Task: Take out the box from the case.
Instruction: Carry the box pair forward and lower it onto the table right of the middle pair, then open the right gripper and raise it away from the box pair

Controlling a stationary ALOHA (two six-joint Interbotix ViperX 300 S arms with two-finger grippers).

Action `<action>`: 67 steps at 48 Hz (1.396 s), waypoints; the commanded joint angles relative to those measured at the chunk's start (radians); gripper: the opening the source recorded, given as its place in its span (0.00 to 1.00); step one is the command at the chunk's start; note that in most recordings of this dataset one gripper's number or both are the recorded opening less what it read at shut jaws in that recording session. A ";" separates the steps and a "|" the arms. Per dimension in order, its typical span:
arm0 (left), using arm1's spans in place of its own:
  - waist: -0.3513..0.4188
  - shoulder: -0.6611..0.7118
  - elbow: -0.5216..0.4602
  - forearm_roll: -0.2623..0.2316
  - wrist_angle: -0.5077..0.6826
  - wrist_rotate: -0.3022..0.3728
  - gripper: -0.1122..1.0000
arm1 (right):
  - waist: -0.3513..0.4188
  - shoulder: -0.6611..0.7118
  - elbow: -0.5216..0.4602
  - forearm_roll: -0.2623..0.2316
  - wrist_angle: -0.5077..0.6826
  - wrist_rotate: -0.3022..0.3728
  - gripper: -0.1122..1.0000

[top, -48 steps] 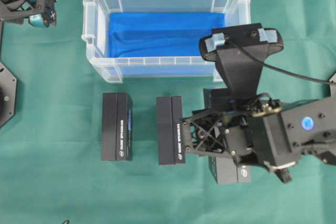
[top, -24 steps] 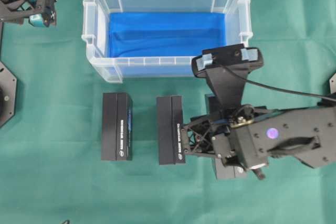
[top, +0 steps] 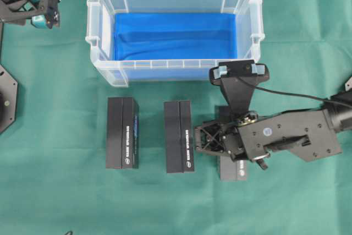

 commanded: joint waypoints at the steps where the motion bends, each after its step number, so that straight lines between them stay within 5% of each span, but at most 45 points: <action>1: -0.003 -0.003 -0.018 -0.002 -0.012 0.003 0.94 | -0.006 -0.026 0.008 0.002 -0.040 0.006 0.69; 40: -0.003 -0.008 -0.015 -0.002 -0.025 0.005 0.94 | -0.014 -0.043 0.032 -0.005 -0.031 -0.002 0.70; 48: -0.003 -0.008 -0.015 0.002 -0.031 0.006 0.94 | -0.014 -0.043 0.035 -0.025 -0.031 -0.002 0.95; 67: -0.002 -0.012 -0.012 0.003 -0.037 0.006 0.94 | -0.021 -0.054 0.029 -0.028 -0.034 -0.003 0.94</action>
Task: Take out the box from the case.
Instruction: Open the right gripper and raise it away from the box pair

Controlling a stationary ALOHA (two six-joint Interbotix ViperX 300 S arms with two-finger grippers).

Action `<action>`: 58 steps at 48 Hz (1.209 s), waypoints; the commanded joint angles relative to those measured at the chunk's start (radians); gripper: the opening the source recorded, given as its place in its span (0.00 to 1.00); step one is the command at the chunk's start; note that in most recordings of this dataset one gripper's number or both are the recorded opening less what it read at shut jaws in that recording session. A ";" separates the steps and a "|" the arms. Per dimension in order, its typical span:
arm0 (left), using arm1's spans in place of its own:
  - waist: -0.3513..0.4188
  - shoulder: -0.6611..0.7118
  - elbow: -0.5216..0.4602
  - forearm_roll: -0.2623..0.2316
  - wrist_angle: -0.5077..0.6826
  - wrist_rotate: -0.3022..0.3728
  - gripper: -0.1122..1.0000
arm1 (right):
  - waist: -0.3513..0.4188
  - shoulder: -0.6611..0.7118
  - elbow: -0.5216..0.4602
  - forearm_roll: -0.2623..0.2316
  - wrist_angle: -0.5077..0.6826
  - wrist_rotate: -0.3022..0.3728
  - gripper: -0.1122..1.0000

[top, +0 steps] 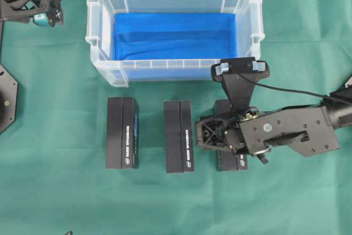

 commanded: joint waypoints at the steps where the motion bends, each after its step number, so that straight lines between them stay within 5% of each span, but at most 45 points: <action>1: -0.002 -0.011 -0.012 0.003 -0.003 0.002 0.94 | -0.003 -0.051 -0.017 -0.005 0.002 0.000 0.94; 21: -0.003 -0.011 -0.014 0.002 -0.003 0.002 0.94 | -0.029 -0.206 -0.121 -0.018 0.127 -0.011 0.93; 38: -0.002 -0.006 -0.017 0.003 -0.003 -0.002 0.94 | -0.075 -0.245 -0.302 -0.040 0.333 -0.138 0.93; 58: -0.002 -0.012 -0.014 -0.003 0.011 -0.002 0.94 | -0.081 -0.262 -0.284 0.000 0.356 -0.207 0.93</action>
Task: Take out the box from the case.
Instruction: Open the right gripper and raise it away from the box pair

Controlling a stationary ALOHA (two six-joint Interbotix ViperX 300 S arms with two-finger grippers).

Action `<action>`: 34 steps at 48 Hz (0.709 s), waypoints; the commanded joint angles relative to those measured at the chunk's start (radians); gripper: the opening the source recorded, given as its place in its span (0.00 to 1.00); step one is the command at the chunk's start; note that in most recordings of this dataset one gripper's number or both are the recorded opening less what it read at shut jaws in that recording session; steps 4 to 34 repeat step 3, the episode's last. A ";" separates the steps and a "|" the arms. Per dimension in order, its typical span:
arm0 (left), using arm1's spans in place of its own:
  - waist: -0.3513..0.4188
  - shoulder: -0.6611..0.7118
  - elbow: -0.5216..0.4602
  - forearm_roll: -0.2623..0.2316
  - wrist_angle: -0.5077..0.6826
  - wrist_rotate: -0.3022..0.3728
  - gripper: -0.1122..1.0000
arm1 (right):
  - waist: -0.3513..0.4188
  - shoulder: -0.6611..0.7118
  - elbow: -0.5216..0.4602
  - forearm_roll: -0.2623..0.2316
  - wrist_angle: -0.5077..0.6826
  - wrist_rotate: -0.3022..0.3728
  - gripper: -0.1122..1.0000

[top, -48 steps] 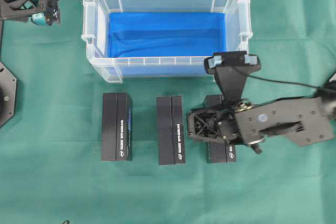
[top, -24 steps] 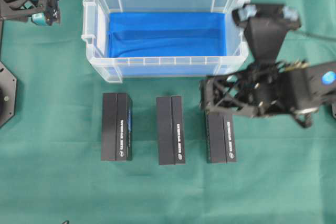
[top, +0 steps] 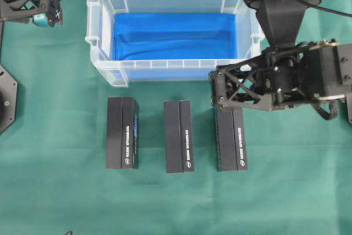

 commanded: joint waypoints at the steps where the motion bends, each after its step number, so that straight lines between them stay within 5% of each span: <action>1: -0.003 -0.009 -0.012 0.000 0.008 0.000 0.94 | 0.003 -0.043 0.012 0.021 0.017 -0.008 0.93; 34: -0.003 -0.011 -0.014 -0.002 0.011 0.000 0.94 | 0.003 -0.061 0.032 0.035 0.031 -0.009 0.93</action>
